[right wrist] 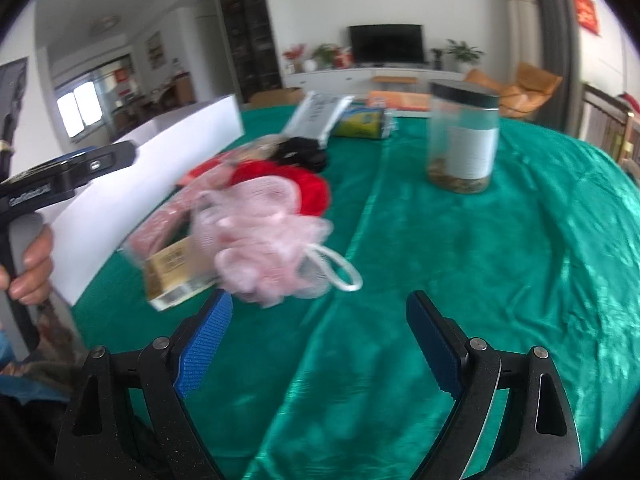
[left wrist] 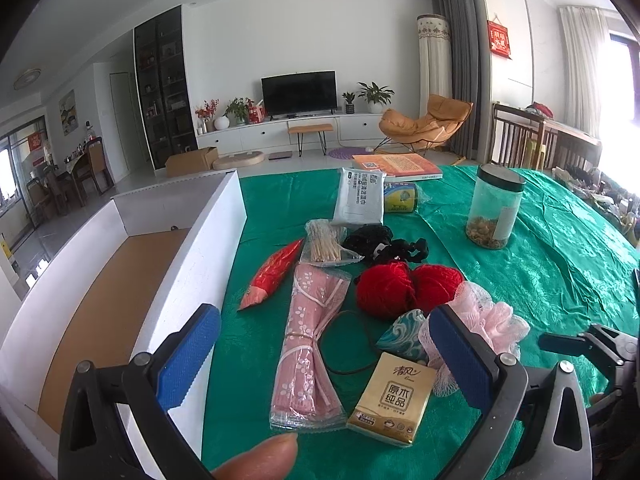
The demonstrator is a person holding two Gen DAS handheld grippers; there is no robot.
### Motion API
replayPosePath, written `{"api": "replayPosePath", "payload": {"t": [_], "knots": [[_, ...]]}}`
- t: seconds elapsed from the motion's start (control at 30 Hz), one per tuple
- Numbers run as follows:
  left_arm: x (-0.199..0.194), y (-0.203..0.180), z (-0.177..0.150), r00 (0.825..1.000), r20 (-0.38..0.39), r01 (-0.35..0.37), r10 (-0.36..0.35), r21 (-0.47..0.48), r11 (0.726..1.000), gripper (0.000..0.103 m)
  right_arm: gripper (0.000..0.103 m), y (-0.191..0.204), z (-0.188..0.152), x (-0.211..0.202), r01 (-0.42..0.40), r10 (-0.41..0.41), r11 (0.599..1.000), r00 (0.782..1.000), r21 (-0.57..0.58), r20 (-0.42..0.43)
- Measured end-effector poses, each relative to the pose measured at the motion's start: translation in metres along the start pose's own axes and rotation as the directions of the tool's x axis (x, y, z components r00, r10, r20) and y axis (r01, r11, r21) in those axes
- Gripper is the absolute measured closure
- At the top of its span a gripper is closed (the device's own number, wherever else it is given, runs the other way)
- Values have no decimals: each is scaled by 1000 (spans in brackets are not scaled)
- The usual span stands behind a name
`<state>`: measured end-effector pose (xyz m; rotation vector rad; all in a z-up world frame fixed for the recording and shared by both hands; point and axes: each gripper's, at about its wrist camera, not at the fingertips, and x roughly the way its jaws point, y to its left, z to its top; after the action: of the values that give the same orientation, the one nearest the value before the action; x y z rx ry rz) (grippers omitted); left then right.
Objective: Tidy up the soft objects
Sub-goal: 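Move the right tool toward the pink mesh puff while the left tool approaches the red yarn balls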
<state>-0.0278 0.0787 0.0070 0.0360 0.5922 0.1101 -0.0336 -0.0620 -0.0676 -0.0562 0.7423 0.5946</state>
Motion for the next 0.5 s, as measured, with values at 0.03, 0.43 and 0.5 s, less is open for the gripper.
{"api": "replayPosePath", "payload": {"t": [0.03, 0.43, 0.5], "knots": [[-2, -1, -3, 1000, -1, 1, -1, 12, 1000, 0, 12, 9, 2, 10, -11, 10, 1000, 1000, -16, -24], [1, -12, -30, 996, -83, 49, -38, 144, 988, 0, 13, -157, -3, -19, 499, -524, 662, 842, 559, -130], [6, -16, -38, 992, -116, 74, -56, 151, 986, 0, 13, -179, -13, -55, 538, -598, 610, 794, 582, -107]]}}
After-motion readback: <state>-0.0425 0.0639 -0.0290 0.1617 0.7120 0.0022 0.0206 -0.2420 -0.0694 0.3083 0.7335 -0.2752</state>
